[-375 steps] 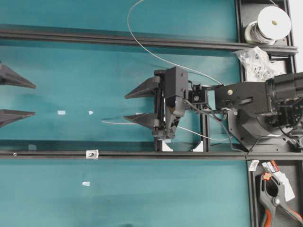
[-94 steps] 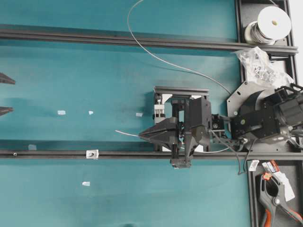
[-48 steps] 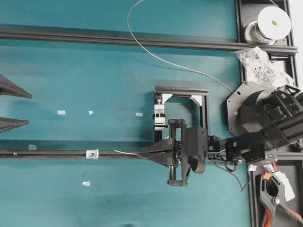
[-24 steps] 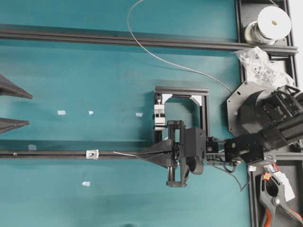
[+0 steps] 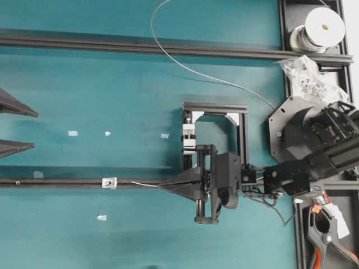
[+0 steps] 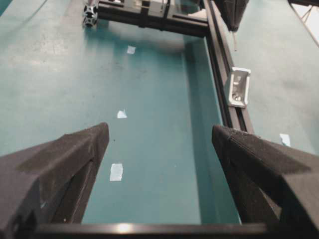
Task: Insert the wire through the hole in the metal fitting.
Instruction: 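Align the wire tip along the rail toward the white bracket's hole, then push the wire tip through the white bracket's hole with the right gripper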
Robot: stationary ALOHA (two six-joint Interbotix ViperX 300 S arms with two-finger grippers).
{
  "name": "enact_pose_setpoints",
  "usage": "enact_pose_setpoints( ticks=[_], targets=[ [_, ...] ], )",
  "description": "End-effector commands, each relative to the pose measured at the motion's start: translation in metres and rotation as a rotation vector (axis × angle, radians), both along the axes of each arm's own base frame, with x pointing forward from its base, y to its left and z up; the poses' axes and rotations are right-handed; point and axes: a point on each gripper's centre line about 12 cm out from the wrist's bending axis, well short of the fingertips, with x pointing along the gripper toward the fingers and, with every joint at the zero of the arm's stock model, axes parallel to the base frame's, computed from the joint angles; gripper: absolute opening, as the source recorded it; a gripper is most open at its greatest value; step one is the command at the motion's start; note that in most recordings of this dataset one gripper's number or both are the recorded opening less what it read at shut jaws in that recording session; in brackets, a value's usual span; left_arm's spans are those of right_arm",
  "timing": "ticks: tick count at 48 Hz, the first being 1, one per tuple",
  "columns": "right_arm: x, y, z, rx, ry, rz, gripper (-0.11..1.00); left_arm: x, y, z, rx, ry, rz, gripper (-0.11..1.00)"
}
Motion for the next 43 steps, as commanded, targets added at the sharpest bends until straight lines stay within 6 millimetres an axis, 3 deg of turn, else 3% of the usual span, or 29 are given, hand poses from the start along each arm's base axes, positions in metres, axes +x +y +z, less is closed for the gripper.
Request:
enact_pose_setpoints(
  ticks=[1,43],
  targets=[
    [0.005,0.006,0.006,0.016,-0.013,0.011,0.01,0.004,-0.005,0.003,-0.003,-0.014,-0.017,0.62],
    [0.01,0.009,0.007,0.022,-0.006,0.015,0.01,0.039,-0.044,-0.022,0.002,0.037,-0.132,0.61]
  ],
)
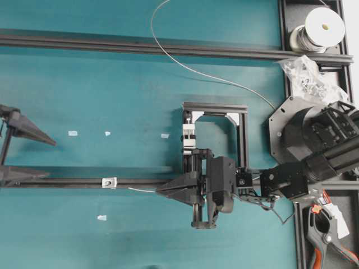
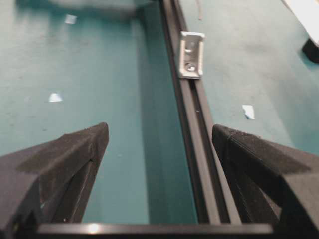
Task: Insert the wire through the hole in the metal fitting.
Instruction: 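Push the wire tip through the white bracket's hole with the right gripper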
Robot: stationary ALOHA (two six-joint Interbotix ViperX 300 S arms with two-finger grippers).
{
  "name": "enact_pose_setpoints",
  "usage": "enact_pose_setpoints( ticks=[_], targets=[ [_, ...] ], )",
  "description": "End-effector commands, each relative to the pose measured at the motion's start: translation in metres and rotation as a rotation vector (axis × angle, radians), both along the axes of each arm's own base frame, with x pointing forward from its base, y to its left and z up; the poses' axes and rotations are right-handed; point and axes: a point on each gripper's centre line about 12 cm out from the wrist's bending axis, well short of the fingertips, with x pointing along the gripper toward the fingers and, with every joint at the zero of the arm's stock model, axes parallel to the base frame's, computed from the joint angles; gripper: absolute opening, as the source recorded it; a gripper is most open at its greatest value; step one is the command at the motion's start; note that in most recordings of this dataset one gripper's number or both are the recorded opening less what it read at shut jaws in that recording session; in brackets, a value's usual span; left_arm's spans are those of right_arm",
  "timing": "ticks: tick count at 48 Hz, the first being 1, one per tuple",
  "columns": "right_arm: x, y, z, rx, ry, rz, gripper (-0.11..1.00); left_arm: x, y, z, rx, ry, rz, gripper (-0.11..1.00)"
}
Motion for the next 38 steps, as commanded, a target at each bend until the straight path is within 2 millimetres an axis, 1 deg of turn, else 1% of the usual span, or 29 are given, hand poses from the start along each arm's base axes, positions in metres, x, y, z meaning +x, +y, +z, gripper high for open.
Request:
enact_pose_setpoints(
  ticks=[1,16,24,38],
  targets=[
    [0.003,0.002,0.005,0.008,-0.02,0.0,0.01,0.007,-0.005,0.004,-0.007,-0.03,-0.009,0.61],
    [0.004,0.002,0.003,0.007,-0.013,-0.001,0.01,0.022,-0.011,-0.014,0.0,0.006,-0.015,0.61],
    [0.004,0.0,0.003,0.007,-0.011,-0.007,0.01,0.025,-0.012,-0.013,-0.002,0.0,-0.015,0.61],
    [0.011,-0.003,0.0,0.006,0.002,-0.025,0.01,0.026,-0.012,-0.013,-0.002,-0.001,-0.015,0.61]
  ],
)
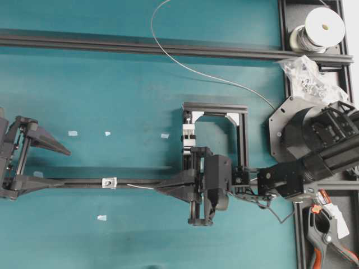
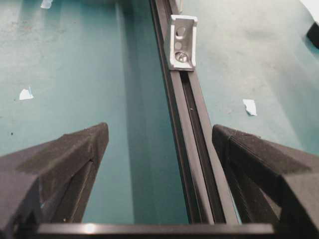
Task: Insert the wire through the hole in the metal fitting.
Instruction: 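Push the wire tip through the white bracket's hole with the right gripper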
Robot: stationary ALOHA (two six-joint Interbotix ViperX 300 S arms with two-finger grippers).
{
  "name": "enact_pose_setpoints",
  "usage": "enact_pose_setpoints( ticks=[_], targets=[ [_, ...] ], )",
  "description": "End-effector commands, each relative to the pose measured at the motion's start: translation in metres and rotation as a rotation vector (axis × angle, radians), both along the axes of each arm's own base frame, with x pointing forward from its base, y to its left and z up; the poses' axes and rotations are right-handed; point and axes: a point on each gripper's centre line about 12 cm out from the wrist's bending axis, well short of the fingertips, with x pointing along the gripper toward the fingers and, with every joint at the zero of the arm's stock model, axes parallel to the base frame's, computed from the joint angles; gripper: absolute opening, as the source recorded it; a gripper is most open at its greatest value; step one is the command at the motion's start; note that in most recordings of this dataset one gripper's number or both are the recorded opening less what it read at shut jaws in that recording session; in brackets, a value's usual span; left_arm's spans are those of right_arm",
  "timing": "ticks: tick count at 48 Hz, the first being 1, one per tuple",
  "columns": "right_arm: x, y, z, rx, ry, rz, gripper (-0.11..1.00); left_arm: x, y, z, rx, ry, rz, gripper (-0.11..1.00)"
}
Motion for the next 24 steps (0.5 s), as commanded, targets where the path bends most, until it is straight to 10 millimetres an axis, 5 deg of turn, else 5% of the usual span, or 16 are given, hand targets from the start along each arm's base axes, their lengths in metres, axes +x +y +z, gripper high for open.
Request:
enact_pose_setpoints(
  ticks=[1,24],
  targets=[
    [0.007,0.002,0.006,0.011,-0.022,-0.004,0.01,0.003,-0.002,0.006,-0.009,-0.03,-0.004,0.61],
    [0.017,0.001,0.008,0.009,-0.03,-0.012,0.01,0.001,-0.001,0.005,-0.005,-0.022,-0.001,0.61]
  ],
)
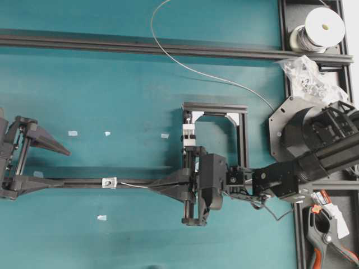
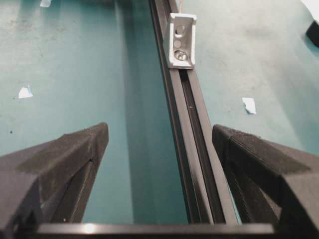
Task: Insert the wire through the hole in the metal fitting.
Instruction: 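Push the wire tip through the white bracket's hole with the right gripper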
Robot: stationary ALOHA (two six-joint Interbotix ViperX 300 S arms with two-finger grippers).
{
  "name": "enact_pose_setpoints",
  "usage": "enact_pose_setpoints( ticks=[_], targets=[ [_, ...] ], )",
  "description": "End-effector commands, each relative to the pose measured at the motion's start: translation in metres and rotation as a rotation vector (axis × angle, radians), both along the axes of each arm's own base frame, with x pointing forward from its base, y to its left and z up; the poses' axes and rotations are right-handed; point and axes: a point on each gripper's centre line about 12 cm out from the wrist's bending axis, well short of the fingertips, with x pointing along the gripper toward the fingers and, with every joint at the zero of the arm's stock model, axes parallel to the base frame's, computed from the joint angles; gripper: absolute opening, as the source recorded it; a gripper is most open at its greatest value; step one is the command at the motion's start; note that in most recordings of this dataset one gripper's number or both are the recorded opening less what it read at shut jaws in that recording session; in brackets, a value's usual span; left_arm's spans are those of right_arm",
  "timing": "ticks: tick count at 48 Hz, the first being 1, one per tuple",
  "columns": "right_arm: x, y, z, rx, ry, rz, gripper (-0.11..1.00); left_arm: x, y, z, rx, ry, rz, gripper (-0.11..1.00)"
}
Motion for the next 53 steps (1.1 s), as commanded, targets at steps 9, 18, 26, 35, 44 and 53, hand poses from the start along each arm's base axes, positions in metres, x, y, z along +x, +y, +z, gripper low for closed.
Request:
enact_pose_setpoints(
  ticks=[9,18,26,35,44,53],
  targets=[
    [0.011,-0.001,0.002,0.013,0.003,-0.011,0.01,0.001,-0.002,0.006,-0.006,-0.025,-0.003,0.61],
    [0.014,-0.002,0.004,0.007,-0.005,-0.005,0.01,0.001,-0.001,0.005,-0.005,-0.024,-0.002,0.61],
    [0.016,-0.001,0.006,0.004,-0.016,0.006,0.01,0.001,-0.002,0.005,-0.004,-0.023,-0.003,0.6],
    [0.019,-0.002,0.005,0.001,-0.018,0.006,0.01,0.002,-0.001,0.005,-0.005,-0.024,0.001,0.6],
    [0.023,-0.003,0.006,-0.003,-0.027,0.002,0.01,0.002,-0.002,0.006,-0.005,-0.026,-0.003,0.6],
    [0.029,-0.004,0.005,-0.01,-0.034,0.004,0.01,0.004,-0.001,0.007,-0.006,-0.031,0.001,0.6]
  ],
)
